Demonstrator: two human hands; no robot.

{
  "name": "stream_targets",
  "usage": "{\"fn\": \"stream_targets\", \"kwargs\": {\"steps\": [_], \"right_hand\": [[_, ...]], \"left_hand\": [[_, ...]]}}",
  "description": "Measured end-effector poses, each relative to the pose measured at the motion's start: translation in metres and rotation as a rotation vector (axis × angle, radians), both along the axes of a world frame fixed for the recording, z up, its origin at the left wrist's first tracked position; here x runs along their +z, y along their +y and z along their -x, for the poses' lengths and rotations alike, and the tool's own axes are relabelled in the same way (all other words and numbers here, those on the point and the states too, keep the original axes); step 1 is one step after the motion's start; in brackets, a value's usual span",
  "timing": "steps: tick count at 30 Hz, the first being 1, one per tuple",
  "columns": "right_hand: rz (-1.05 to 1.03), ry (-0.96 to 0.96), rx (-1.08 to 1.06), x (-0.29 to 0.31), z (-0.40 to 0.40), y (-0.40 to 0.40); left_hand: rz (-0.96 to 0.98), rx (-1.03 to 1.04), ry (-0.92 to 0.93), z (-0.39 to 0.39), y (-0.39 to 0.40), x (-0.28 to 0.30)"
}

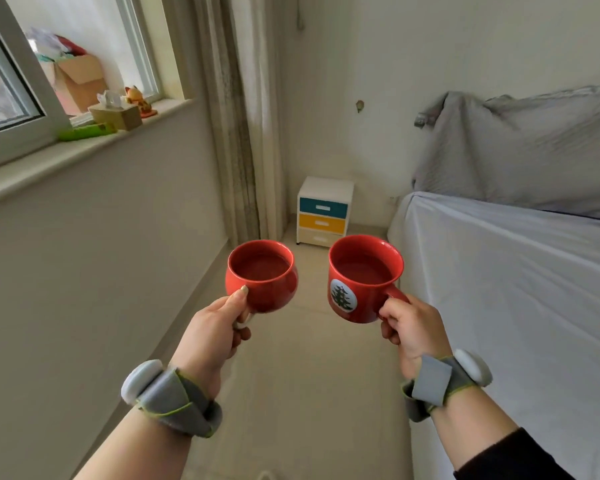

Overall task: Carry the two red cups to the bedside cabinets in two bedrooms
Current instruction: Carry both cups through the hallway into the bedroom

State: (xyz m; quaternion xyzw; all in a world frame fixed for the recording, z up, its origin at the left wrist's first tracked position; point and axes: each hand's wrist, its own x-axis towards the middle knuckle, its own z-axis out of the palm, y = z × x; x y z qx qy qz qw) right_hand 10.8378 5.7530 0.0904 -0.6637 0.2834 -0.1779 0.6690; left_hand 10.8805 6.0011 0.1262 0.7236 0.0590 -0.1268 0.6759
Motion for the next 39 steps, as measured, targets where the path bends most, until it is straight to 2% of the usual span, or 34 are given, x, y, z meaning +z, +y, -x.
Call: {"fn": "stream_targets", "kwargs": {"steps": [10,16,30,39], "right_hand": [[-0.027,0.039,-0.163,-0.007,-0.145,-0.027],[-0.055,0.075,-0.177,-0.009,-0.215,-0.057],[-0.006,0.146,-0.113,-0.019,-0.430,-0.182],[-0.011,0.153,-0.173,-0.042,-0.568,-0.224]], "left_hand": [[0.000,-0.127,-0.002,-0.180,-0.036,0.007],[0.007,-0.134,0.018,-0.259,-0.073,0.004],[0.030,-0.090,0.022,-0.461,-0.204,-0.008],[0.018,-0.195,0.027,-0.612,-0.244,-0.028]]}}
